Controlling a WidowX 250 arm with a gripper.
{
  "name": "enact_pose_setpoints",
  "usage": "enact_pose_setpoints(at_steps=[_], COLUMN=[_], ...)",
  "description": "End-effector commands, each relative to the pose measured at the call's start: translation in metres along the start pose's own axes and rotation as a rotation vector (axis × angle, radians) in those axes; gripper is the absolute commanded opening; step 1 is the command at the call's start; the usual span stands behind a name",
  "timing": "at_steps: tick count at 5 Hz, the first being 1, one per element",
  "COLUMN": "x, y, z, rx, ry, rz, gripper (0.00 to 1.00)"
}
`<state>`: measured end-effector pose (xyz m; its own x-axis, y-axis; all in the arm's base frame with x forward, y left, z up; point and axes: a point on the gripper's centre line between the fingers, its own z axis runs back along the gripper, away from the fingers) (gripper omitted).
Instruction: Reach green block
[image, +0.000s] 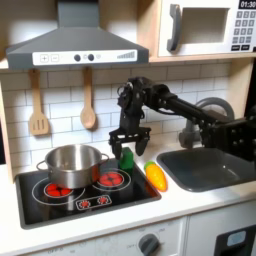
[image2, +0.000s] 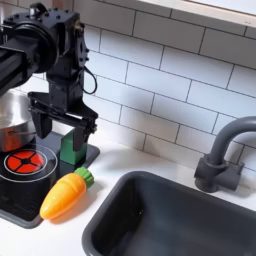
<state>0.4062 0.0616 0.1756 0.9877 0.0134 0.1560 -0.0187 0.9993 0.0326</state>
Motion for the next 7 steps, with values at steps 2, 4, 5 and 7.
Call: enact_pose_setpoints(at_steps=[2, 4, 5, 7], x=[0.011, 0.019, 0.02, 0.014], y=[-0.001, -0.003, -0.004, -0.011], z=[-0.015, -0.026, -0.031, -0.034], rx=[-0.004, -0.011, -0.016, -0.035], ry=[0.014, 0.028, 0.039, 0.066], rz=[-0.011, -0.026, -0.035, -0.03], gripper=[1.0, 1.0, 1.0, 1.0])
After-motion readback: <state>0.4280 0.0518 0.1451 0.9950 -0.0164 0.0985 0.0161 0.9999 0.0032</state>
